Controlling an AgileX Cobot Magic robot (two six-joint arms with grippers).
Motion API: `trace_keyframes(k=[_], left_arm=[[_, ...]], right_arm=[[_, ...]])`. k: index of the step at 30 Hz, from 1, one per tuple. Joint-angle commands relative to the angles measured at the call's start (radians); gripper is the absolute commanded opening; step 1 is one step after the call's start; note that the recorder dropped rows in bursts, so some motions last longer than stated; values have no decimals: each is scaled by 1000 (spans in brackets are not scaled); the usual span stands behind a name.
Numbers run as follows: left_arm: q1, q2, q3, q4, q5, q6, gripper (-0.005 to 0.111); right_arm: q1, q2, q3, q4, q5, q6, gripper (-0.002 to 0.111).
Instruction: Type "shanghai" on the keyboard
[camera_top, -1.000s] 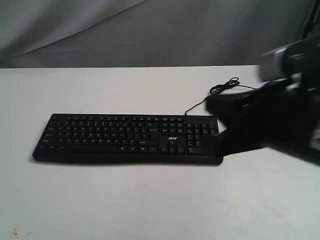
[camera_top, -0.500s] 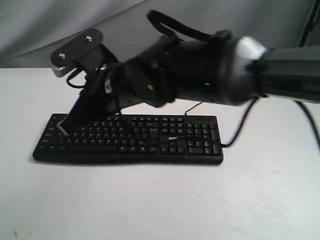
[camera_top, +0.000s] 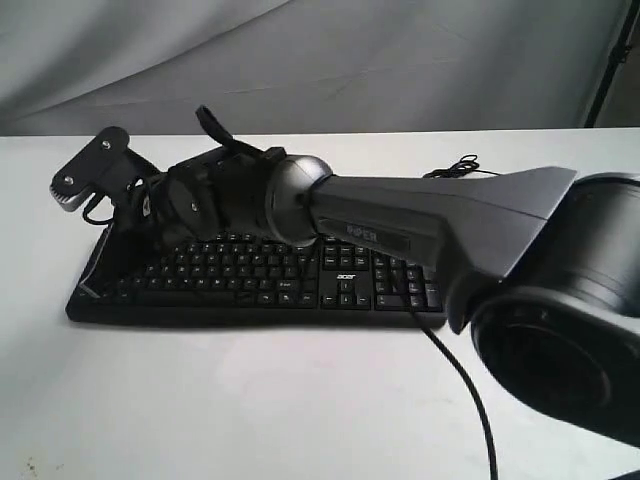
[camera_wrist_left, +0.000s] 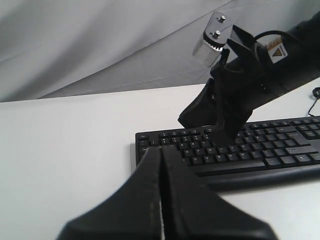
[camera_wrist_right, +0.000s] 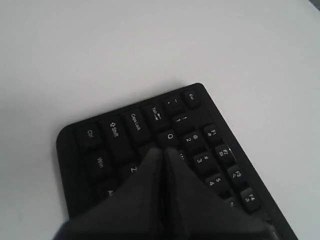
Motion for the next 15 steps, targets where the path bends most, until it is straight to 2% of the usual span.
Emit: trace_keyframes(k=[1,9,15], left_arm=[[-4,-3,4,1,-5,-3,0],[-4,-3,4,1,-5,-3,0],[-4,-3,4,1,-5,-3,0]], right_arm=[[-9,43,-53,57,-22,-10,0],[-22,159,-267,119,166,-8,0],[-25,181,-287,89,186,-6,0]])
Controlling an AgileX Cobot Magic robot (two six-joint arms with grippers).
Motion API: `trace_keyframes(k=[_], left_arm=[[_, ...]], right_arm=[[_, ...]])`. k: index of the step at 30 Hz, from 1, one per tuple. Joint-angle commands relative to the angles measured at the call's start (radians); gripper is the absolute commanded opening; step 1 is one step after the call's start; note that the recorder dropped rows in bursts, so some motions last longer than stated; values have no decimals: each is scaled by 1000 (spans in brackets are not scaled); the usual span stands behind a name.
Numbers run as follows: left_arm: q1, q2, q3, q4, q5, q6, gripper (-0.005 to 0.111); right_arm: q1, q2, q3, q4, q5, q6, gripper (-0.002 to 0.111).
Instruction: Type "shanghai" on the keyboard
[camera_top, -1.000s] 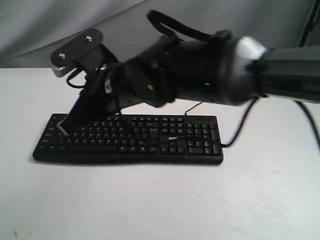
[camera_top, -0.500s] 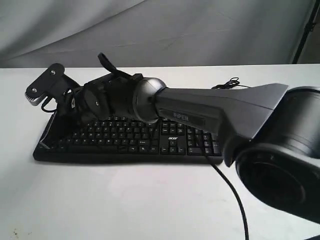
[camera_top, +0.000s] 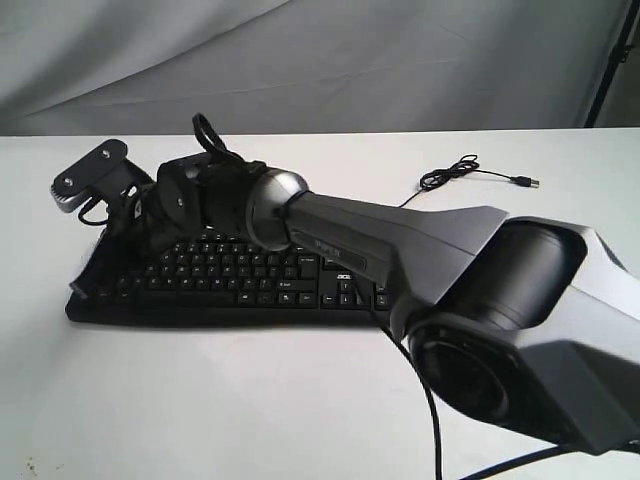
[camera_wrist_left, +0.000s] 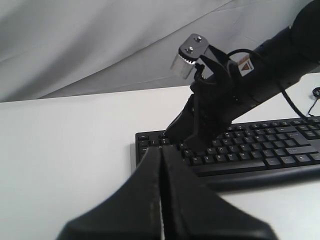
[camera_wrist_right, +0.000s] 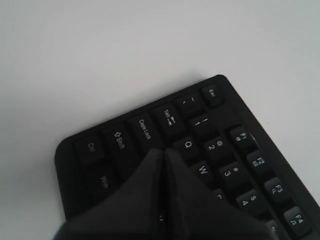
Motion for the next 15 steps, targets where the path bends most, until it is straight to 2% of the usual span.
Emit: trace_keyframes(k=[1,15], left_arm=[[-4,-3,4,1,-5,-3,0],[-4,-3,4,1,-5,-3,0]], right_arm=[[-8,3,-11,-26,20,-6,0],[-8,10,-11,-66,3,-28,0]])
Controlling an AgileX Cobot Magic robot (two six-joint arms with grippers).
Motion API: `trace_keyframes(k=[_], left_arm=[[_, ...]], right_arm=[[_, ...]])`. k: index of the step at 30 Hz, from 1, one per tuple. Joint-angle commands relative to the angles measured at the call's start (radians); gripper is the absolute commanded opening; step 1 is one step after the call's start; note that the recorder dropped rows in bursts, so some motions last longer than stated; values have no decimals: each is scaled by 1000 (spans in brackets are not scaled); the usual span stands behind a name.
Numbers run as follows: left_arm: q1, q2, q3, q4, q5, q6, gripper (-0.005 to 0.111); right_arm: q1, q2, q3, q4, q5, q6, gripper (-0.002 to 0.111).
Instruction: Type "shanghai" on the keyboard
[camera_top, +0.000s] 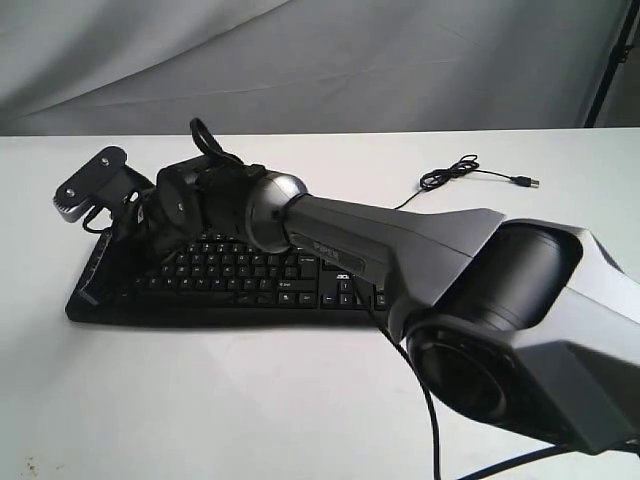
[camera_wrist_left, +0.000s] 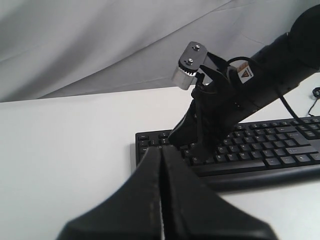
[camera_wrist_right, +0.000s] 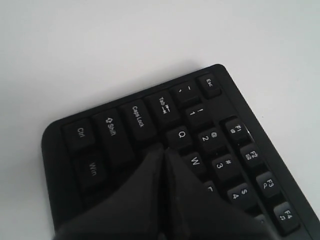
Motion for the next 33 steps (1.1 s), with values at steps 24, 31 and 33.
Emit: trace_keyframes(k=[24,31,33], left_arm=[[-4,-3,4,1,-5,-3,0],[-4,-3,4,1,-5,-3,0],[-4,-3,4,1,-5,-3,0]], right_arm=[[-20,31,-10,20,-71,-7,0],[-18,36,-10,22,-73,-11,0],[-18,36,-10,22,-73,-13,0]])
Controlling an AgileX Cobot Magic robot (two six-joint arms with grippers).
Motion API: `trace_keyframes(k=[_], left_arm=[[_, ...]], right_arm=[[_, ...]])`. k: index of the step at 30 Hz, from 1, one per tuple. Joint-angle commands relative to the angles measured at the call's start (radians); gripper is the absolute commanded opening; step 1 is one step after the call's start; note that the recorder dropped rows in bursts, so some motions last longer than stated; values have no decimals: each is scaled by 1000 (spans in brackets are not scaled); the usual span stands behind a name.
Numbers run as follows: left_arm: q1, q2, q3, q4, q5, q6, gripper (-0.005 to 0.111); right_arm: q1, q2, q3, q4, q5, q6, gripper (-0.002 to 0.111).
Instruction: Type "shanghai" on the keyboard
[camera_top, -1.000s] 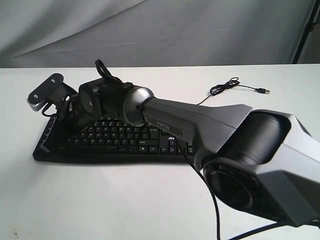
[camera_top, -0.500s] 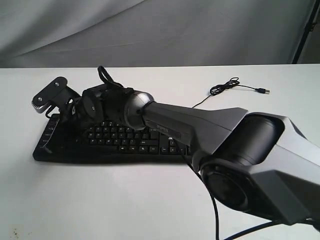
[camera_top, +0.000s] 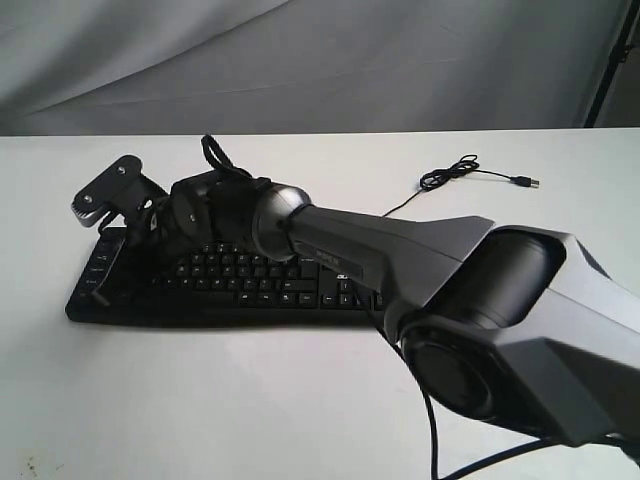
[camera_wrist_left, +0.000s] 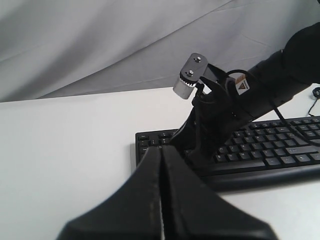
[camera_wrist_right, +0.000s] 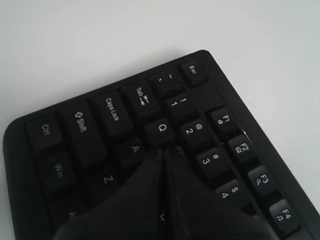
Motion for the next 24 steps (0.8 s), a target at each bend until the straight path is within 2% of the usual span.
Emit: trace_keyframes(k=[1,24], left_arm=[[-4,-3,4,1,-5,-3,0],[-4,-3,4,1,-5,-3,0]], right_arm=[[0,-6,-8,4,-14,-13,0],[11,16,-8,6,-22,-14,0]])
